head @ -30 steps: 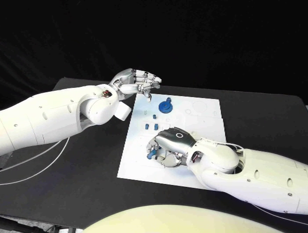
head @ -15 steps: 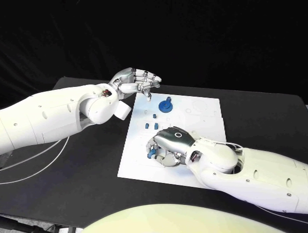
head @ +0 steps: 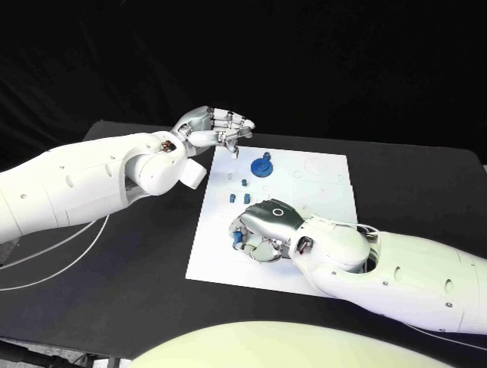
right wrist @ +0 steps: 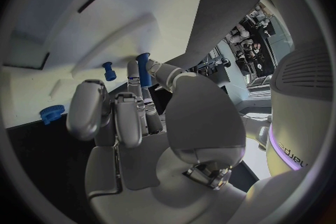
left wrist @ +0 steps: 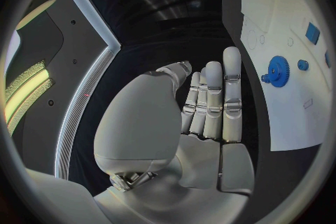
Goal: Assemble the parts on the task board
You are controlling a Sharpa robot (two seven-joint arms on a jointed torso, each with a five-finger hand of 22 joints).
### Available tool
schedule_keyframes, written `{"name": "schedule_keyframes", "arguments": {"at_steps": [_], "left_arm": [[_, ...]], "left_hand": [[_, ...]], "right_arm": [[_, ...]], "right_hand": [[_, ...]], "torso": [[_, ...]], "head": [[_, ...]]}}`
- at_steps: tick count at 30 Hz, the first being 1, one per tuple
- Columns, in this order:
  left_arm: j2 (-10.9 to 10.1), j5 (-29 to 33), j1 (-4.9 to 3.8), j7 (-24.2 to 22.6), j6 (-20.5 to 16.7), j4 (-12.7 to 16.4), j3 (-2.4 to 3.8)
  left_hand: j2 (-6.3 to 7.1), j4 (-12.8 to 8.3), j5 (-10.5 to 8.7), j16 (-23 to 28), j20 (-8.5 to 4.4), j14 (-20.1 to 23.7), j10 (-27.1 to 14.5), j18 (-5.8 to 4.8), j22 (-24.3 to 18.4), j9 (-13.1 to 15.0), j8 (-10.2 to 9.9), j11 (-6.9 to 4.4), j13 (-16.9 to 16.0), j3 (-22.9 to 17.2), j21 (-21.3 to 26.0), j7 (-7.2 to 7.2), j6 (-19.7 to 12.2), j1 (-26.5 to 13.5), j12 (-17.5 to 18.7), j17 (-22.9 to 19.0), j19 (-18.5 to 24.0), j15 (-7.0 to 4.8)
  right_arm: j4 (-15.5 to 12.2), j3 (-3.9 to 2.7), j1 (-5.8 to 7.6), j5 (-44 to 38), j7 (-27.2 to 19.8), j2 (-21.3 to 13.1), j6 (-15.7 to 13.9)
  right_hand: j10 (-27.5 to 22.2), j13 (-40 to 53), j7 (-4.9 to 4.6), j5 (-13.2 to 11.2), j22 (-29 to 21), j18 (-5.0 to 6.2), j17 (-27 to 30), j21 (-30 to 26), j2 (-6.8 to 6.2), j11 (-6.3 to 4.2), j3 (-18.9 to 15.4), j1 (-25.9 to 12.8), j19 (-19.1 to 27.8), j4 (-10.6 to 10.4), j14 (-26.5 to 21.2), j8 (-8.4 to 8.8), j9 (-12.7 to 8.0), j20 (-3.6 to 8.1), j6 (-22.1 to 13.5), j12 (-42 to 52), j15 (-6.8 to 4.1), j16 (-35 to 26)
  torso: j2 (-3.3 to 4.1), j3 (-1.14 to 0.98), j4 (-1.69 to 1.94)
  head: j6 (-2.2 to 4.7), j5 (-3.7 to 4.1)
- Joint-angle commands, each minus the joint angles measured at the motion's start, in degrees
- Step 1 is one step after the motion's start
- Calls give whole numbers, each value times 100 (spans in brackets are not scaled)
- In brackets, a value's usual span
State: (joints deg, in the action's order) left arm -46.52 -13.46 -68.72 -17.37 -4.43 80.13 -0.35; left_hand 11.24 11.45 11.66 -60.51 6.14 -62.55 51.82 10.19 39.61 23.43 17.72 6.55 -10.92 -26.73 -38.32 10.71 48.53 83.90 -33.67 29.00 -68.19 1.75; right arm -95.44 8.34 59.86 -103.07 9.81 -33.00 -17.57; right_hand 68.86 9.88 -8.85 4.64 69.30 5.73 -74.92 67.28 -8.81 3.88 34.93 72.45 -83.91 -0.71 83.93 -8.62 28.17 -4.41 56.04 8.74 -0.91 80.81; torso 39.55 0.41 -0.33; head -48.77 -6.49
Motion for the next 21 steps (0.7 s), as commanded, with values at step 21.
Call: {"name": "schedule_keyframes", "arguments": {"at_steps": [21], "left_arm": [[2, 36, -3, -19, 85, -2, 4]], "left_hand": [[1, 6, -2, -4, 38, 14, -56, 34, 3, 5, 1, -3, -6, -41, 32, -16, -40, -76, -18, 6, -2, 17]], "right_arm": [[-129, 8, -14, -90, 39, -61, -74]], "right_hand": [[5, 30, 5, 7, -2, -58, -164, -23, -136, 52, -37, -51, 18, -55, 325, 72, -33, -39, -98, -10, 39, 16]], "torso": [[2, -6, -4]], "head": [[-26, -11]]}}
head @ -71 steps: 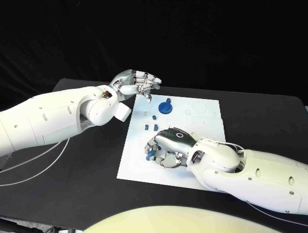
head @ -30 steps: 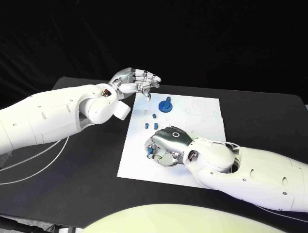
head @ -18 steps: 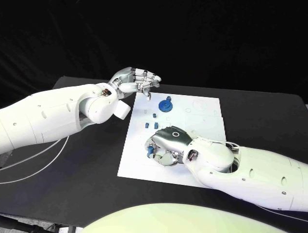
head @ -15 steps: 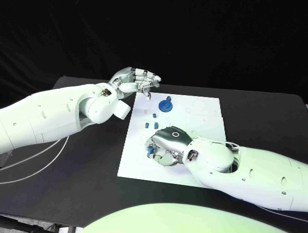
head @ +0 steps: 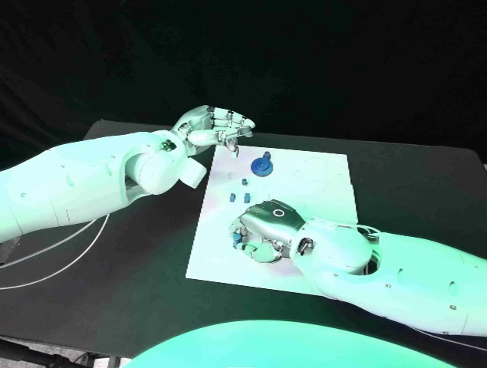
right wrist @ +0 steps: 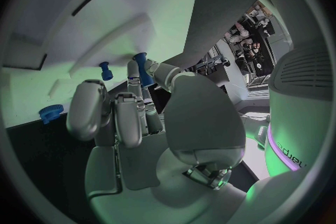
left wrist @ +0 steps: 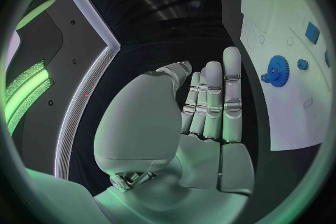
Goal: Assemble the parts on the task board
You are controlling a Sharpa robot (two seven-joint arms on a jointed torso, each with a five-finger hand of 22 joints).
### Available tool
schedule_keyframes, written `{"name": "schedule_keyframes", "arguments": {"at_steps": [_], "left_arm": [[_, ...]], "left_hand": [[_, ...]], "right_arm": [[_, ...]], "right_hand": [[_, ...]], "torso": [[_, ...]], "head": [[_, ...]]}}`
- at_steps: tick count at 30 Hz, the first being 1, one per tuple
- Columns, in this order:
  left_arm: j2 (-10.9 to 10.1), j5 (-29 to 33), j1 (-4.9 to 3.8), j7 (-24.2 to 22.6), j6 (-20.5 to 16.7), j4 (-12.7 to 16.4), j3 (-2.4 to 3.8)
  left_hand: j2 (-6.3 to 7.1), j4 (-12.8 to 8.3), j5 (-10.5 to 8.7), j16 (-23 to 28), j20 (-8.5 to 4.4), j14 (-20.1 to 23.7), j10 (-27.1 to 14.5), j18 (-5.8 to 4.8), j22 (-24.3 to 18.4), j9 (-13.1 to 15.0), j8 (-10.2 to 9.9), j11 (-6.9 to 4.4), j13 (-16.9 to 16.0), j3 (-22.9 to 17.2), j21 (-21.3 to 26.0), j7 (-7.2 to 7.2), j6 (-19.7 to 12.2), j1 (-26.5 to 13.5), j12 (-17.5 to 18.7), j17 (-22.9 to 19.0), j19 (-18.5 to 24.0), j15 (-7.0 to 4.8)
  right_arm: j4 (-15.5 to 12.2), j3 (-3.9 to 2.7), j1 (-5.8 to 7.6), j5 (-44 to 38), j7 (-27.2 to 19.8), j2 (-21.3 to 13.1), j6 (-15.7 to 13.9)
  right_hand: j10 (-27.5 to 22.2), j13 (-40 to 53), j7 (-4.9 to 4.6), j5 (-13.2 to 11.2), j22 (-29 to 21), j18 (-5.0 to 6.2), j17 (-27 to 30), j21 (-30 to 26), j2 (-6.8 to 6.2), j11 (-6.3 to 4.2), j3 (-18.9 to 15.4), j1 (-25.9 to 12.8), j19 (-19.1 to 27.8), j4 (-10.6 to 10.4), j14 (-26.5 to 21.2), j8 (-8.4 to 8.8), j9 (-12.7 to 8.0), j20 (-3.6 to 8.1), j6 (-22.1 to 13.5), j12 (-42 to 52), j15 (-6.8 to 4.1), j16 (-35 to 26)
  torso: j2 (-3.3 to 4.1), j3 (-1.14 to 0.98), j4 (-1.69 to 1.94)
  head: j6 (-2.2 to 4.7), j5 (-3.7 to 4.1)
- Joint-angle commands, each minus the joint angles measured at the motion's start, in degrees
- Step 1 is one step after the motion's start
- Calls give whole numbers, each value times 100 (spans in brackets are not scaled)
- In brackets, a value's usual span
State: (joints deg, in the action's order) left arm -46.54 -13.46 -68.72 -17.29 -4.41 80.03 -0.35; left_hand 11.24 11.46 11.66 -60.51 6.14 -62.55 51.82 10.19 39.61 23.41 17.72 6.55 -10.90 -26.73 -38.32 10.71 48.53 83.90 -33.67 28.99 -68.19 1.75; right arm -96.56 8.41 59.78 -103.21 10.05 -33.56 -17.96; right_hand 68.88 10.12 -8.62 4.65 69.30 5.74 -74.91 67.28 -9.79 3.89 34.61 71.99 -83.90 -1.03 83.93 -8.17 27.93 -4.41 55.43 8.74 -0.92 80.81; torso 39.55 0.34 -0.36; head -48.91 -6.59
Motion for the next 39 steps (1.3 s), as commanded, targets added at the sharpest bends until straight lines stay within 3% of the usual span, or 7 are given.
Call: {"name": "schedule_keyframes", "arguments": {"at_steps": [1, 14, 24, 31, 39], "left_arm": [[4, 35, -3, -27, 83, 7, 4], [-5, 35, -3, -14, 83, 4, 3], [-11, 35, -3, -10, 80, 2, 3], [-21, 35, -3, -7, 82, 2, 3], [-37, 35, -2, -6, 82, -12, 3]], "left_hand": [[1, 6, -2, -4, 38, 14, -56, 34, 3, 7, 1, -3, -7, -41, 32, -16, -40, -76, -19, 7, -2, 17], [0, -4, -2, -7, 39, 21, -69, 34, 4, 15, 6, -2, -15, -50, 34, -16, -47, -90, -32, 10, 1, 17], [0, -4, -2, -7, 39, 21, -69, 34, 4, 15, 6, -2, -15, -50, 34, -16, -47, -90, -32, 10, 1, 17], [-4, -7, -1, -8, 39, 23, -75, 34, 4, 17, 7, -2, -17, -56, 35, -16, -52, -94, -36, 11, 2, 18], [-4, -7, -1, -8, 39, 23, -75, 34, 4, 17, 7, -2, -17, -56, 35, -16, -52, -94, -36, 11, 2, 18]], "right_arm": [[-20, 1, -6, -76, 14, -6, -31], [-34, 1, -6, -73, 11, -39, 68], [-61, 1, -6, -78, 17, -61, 14], [-174, -1, -6, -96, 5, -207, -475], [-523, -65, 98, 102, -186, -647, -986]], "right_hand": [[4, 6, -17, 7, -2, -59, -165, -23, -38, 50, -4, -5, 18, -23, 325, 28, -9, -39, -37, -11, 39, 16], [-28, 32, -11, 110, 4, -57, -168, -28, -186, 57, -106, -129, 18, -85, 323, 108, -57, -52, -137, -22, 48, 25], [-56, 66, -4, 27, 2, -54, -169, -45, -290, 51, -247, -187, 21, -144, 321, 257, -131, -51, -387, -29, 42, 33], [-134, 105, 14, 10, -23, -44, -162, -88, -339, -1, -405, -184, 27, -204, 317, 438, -232, -23, -779, -32, 4, 33], [-127, 146, 48, 16, -28, -42, -150, -105, -359, -24, -522, -173, 26, -244, 313, 446, -271, -6, -949, 10, -16, 26]], "torso": [[2, 1, -3], [0, 4, -5], [-1, 1, 1], [2, -1, 1], [-12, 6, -6]], "head": [[-15, -3], [-28, -2], [-36, 1], [-27, 10], [24, 60]]}}
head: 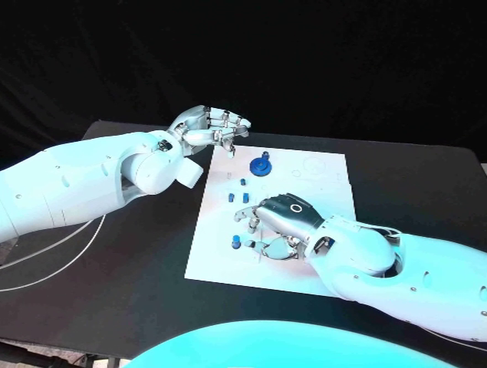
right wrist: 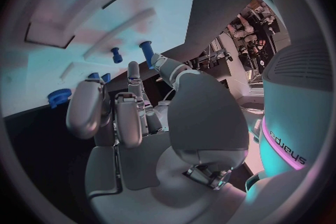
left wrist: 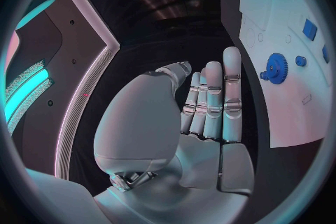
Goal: Assemble the parts on the task board
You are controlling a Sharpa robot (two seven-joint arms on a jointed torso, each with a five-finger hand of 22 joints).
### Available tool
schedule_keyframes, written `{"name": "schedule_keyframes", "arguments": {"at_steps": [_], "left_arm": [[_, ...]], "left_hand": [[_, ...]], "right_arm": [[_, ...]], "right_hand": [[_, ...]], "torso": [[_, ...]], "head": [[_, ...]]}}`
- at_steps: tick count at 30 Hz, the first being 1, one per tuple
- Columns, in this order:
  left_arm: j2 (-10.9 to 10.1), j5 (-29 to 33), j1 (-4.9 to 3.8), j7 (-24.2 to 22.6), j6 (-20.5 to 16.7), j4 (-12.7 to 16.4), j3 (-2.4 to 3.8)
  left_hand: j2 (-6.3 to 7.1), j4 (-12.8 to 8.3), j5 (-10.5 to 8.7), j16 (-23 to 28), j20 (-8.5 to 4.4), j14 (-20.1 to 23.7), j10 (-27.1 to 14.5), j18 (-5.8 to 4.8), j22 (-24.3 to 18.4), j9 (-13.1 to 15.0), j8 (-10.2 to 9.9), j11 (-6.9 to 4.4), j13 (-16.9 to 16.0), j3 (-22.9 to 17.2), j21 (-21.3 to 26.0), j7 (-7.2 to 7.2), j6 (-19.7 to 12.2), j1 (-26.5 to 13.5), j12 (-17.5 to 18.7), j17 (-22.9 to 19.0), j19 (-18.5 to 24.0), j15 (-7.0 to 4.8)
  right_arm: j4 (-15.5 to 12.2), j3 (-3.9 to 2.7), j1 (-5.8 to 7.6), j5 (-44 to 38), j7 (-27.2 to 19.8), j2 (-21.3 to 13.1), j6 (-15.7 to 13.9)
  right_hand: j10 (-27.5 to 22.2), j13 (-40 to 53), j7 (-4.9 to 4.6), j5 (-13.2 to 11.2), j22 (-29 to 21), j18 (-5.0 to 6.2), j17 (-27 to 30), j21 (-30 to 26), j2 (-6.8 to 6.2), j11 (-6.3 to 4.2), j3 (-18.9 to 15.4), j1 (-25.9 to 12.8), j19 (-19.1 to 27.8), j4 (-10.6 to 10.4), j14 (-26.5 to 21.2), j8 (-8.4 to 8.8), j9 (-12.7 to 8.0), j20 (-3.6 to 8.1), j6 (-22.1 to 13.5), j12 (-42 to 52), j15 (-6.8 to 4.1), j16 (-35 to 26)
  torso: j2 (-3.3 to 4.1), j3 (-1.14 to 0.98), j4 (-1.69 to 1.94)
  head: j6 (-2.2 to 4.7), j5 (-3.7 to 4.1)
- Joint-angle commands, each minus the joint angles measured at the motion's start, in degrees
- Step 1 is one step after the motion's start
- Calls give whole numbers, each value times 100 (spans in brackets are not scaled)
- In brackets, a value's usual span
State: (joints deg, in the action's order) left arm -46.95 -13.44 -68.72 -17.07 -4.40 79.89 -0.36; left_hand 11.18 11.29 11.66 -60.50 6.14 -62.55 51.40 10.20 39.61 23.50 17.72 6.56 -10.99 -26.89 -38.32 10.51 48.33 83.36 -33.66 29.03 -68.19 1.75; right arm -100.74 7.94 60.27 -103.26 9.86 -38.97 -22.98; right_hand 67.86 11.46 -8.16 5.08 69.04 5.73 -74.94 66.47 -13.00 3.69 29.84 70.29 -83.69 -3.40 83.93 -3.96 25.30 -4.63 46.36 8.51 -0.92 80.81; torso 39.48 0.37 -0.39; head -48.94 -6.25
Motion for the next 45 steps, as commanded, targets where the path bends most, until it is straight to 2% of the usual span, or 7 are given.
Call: {"name": "schedule_keyframes", "arguments": {"at_steps": [1, 7, 11, 13, 16, 29, 45], "left_arm": [[3, 34, -2, -27, 81, -1, 3], [2, 35, -2, -28, 76, -18, -2], [-2, 44, -2, -35, 65, -23, -15], [-4, 48, -2, -41, 60, -22, -19], [-8, 53, -2, -51, 52, -18, -24], [-30, 58, -2, -58, 28, 8, -43], [-35, 71, -2, -60, 36, 33, -48]], "left_hand": [[3, 10, -1, -8, 39, 23, -33, 34, 4, 8, 7, -3, -8, -40, 35, 4, -32, -39, -36, 8, 2, 18], [-8, 6, 1, -9, 39, 24, -36, 34, 5, 11, 9, -4, -11, -50, 35, 3, -33, -38, -40, 8, 3, 17], [-8, 6, 1, -9, 39, 24, -36, 34, 5, 11, 9, -4, -11, -50, 35, 3, -33, -38, -40, 8, 3, 17], [-9, 6, 1, -9, 39, 25, -36, 34, 5, 11, 9, -4, -11, -50, 35, 3, -33, -39, -41, 8, 3, 17], [-7, 5, 0, -9, 40, 26, -38, 34, 5, 13, 11, -3, -12, -50, 36, 3, -33, -45, -44, 9, 4, 18], [6, 16, -5, -9, 43, 30, -42, 33, 4, 17, 14, 0, -16, -39, 39, 3, -36, -78, -51, 10, 7, 21], [4, 20, -4, -10, 44, 32, -40, 33, 3, 21, 19, -3, -19, -39, 41, 0, -33, -92, -58, 10, 9, 22]], "right_arm": [[-160, -27, 80, 209, -243, -182, -554], [-467, -60, 409, 1983, -1009, -888, -594], [-520, -57, 634, 3447, -977, -1638, 21], [-520, -45, 673, 3717, -838, -1896, 258], [-554, -4, 698, 3947, -583, -2300, 489], [-1171, 140, 392, 2655, 711, -3184, 18], [-1033, 168, 10, 2024, 1530, -2652, -359]], "right_hand": [[3, 27, 2, -19, 1, -42, -152, -21, -41, -13, -75, -10, 2, -22, 315, 17, -9, 20, -52, 57, -20, 30], [502, 372, -37, 57, 85, -67, -201, 53, 221, -30, -89, 216, -33, -57, 330, -403, 124, 59, 640, 583, -46, 65], [760, 1434, 210, 205, 243, -89, -103, 213, 332, -235, -399, 35, -93, -257, 330, -936, 411, 163, 1176, 1843, -194, 26], [956, 4154, 316, 541, 466, -147, -308, 448, 361, -316, -635, -137, -165, -453, 387, -1270, 772, 251, 1073, 4539, -296, 176], [1154, 5527, 336, 552, 605, -172, -445, 588, 389, -359, -790, -238, -208, -659, 417, -1497, 1061, 284, 933, 5869, -307, 284], [1386, 6403, 223, 378, 894, -240, -808, 899, 270, -252, -1126, -444, -295, -1050, 483, -1363, 1160, 221, 581, 6680, -220, 536], [1373, 6454, 224, 629, 967, -254, -884, 971, 193, -250, -1397, -539, -308, -1267, 491, -1323, 1197, 210, 565, 6694, -215, 588]], "torso": [[-7, 2, -2], [-14, 7, 0], [-29, 26, -14], [-38, 33, -24], [-49, 35, -41], [-133, 73, -195], [-147, 88, -199]], "head": [[32, 31], [114, 164], [173, 371], [179, 437], [169, 559], [101, 802], [72, 784]]}}
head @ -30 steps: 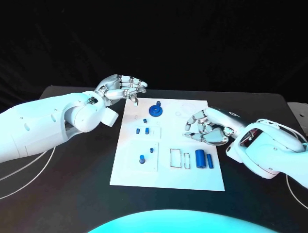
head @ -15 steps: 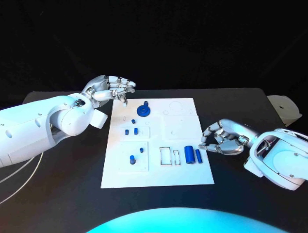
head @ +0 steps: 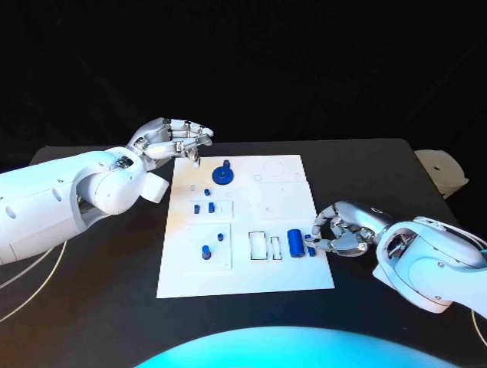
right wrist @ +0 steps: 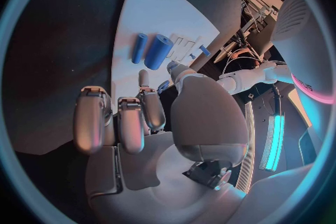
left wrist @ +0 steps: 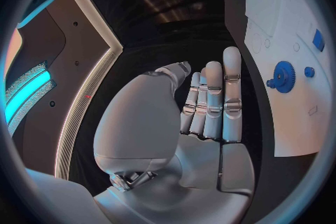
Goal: Assemble the parts on the task board
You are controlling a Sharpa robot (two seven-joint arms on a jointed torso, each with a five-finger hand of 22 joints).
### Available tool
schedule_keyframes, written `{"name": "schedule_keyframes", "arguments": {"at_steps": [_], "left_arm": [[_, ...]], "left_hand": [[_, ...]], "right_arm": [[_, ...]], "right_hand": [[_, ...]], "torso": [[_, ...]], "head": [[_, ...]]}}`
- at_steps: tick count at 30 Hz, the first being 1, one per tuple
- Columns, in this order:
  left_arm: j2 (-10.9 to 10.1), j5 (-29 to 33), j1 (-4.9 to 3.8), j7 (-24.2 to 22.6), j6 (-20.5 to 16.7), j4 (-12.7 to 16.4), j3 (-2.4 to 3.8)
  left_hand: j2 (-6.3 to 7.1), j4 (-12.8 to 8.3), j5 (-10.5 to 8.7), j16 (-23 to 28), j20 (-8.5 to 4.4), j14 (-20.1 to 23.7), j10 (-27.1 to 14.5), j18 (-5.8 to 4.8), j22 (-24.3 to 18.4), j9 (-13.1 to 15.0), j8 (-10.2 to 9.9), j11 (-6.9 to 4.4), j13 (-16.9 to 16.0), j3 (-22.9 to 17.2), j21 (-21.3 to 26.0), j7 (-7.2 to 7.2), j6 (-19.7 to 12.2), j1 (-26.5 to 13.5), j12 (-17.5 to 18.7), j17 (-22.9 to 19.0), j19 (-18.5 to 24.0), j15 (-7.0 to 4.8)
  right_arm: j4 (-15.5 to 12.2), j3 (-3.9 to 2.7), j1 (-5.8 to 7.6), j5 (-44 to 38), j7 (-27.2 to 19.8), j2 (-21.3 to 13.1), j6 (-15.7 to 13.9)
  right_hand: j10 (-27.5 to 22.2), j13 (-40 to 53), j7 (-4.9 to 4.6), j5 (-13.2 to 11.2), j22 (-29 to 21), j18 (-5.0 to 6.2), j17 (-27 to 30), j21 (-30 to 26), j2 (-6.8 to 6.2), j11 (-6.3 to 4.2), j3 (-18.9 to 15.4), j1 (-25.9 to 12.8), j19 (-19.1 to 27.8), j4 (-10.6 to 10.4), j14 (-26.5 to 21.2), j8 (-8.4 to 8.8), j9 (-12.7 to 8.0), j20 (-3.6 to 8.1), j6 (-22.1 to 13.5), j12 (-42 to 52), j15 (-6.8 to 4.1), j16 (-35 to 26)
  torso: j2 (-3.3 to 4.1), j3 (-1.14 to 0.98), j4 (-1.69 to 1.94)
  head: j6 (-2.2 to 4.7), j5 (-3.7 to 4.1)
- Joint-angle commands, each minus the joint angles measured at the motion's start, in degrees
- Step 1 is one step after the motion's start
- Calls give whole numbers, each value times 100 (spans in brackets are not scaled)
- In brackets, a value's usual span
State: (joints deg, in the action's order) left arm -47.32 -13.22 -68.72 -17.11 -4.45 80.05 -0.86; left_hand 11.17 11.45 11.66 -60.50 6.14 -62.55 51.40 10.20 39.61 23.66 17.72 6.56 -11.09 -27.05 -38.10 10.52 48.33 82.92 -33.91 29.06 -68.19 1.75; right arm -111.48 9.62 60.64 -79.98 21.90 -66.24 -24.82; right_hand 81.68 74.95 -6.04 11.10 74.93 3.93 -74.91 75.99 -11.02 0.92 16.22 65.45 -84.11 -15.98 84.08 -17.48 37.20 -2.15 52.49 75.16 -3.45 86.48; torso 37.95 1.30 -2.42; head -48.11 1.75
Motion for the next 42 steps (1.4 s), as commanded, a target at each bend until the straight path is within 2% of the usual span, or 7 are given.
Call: {"name": "schedule_keyframes", "arguments": {"at_steps": [1, 9, 11, 29, 42], "left_arm": [[2, 48, -3, -56, 40, 17, 3], [-3, 55, -3, -57, 47, 22, 2], [-6, 57, -3, -58, 51, 23, 2], [-23, 84, -3, -61, 68, 34, 2], [-49, 85, -3, -49, 75, 49, 1]], "left_hand": [[5, 4, -4, -10, 44, 32, -41, 33, 3, 5, 19, -3, -9, -24, 19, 0, -33, -48, -34, 8, 8, 22], [5, 4, -4, -10, 44, 32, -41, 33, 3, 5, 19, -3, -9, -24, 19, 0, -33, -48, -34, 8, 8, 22], [5, 4, -4, -10, 44, 32, -41, 33, 3, 5, 19, -3, -9, -24, 19, 0, -33, -48, -34, 8, 8, 22], [0, -4, -1, -12, 43, 32, -41, 34, 3, 10, 24, -7, -13, -32, 21, -4, -32, -47, -42, 9, 9, 19], [0, -4, -1, -12, 43, 32, -41, 34, 3, 10, 24, -7, -13, -32, 21, -4, -32, -47, -42, 9, 9, 19]], "right_arm": [[52, 0, -32, -309, 332, 99, -182], [152, 0, -57, -335, 359, 313, -183], [177, 0, -59, -347, 359, 356, -178], [312, -1, -97, -361, 388, 632, 106], [466, 0, -216, -530, 495, 824, 366]], "right_hand": [[-19, 89, 11, 28, 374, -72, -885, 14, -5, 28, -38, -56, -265, -11, 475, 30, 8, -38, -48, 12, 38, 20], [-21, 89, 11, 33, 379, -74, -891, 19, -4, 29, -49, -59, -265, -19, 476, 33, 9, -38, -51, 10, 39, 23], [-25, 87, 10, 35, 371, -71, -887, 8, -2, 30, -59, -64, -262, -26, 475, 35, 9, -39, -52, 7, 39, 22], [-41, 79, 8, 40, 372, -71, -891, 5, 2, 33, -119, -93, -258, -53, 474, 43, 15, -42, -55, -12, 43, 24], [-49, 77, 15, 22, 386, -74, -895, 19, -3, 29, -156, -72, -259, -39, 473, 37, 25, -44, -33, -20, 42, 27]], "torso": [[6, -3, -1], [9, 0, 3], [5, -3, -5], [3, 1, -5], [4, 1, -1]], "head": [[-12, -23], [-24, -50], [-29, -67], [-68, -112], [-98, -130]]}}
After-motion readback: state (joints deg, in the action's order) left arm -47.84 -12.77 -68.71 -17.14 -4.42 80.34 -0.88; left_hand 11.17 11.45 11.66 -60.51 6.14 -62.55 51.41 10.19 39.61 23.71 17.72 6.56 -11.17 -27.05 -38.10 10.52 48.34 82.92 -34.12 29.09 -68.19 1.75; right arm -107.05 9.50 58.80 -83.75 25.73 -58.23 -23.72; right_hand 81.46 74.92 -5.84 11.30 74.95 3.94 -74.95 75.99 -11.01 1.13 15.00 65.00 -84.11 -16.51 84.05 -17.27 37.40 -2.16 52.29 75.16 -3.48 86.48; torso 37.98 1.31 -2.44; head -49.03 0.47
